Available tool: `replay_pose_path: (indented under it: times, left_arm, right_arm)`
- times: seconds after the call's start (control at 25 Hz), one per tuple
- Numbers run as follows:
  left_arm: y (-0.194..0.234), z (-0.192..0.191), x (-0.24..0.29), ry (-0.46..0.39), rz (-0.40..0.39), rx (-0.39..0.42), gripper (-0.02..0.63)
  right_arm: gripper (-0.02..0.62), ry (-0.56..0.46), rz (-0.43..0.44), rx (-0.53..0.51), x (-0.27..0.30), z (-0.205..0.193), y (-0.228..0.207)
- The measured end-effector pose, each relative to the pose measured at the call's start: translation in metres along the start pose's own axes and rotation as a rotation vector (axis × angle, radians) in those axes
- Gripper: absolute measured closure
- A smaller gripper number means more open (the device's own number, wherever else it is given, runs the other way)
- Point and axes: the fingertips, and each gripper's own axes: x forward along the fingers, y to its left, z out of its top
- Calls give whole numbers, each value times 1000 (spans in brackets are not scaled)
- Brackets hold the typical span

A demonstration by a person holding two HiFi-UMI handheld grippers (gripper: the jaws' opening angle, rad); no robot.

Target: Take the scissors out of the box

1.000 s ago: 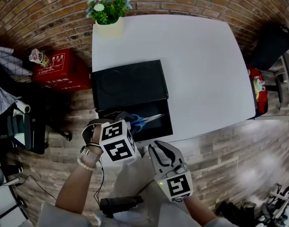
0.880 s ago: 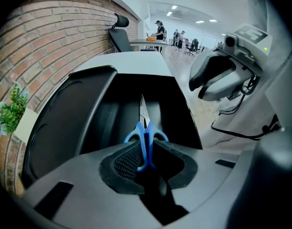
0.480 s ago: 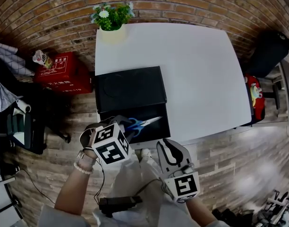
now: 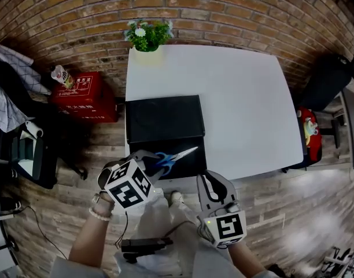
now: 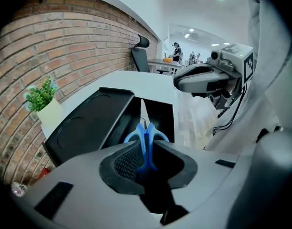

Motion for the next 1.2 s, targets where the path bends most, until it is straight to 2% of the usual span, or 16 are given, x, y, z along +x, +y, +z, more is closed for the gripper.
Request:
replay_pose_path:
  times: [0.12, 0.28, 0.6, 0.88, 1.2]
  left_arm:
    - [1, 9, -17, -58, 38, -28, 511]
    - [5, 26, -45, -147, 104, -62, 511]
    - [16, 57, -102, -311, 224, -130, 511]
    - [18, 75, -155, -442, 341, -146, 511]
    - [11, 81, -200, -553, 441, -150, 511]
  right_arm:
    - [535, 0, -11, -24, -3, 14, -2]
    - [540, -74, 10, -52, -3, 37, -1]
    - [543, -88, 49, -89, -6, 72, 9]
    - [543, -143, 50, -112, -11, 105, 15]
    - [543, -199, 129, -190, -14, 132, 39]
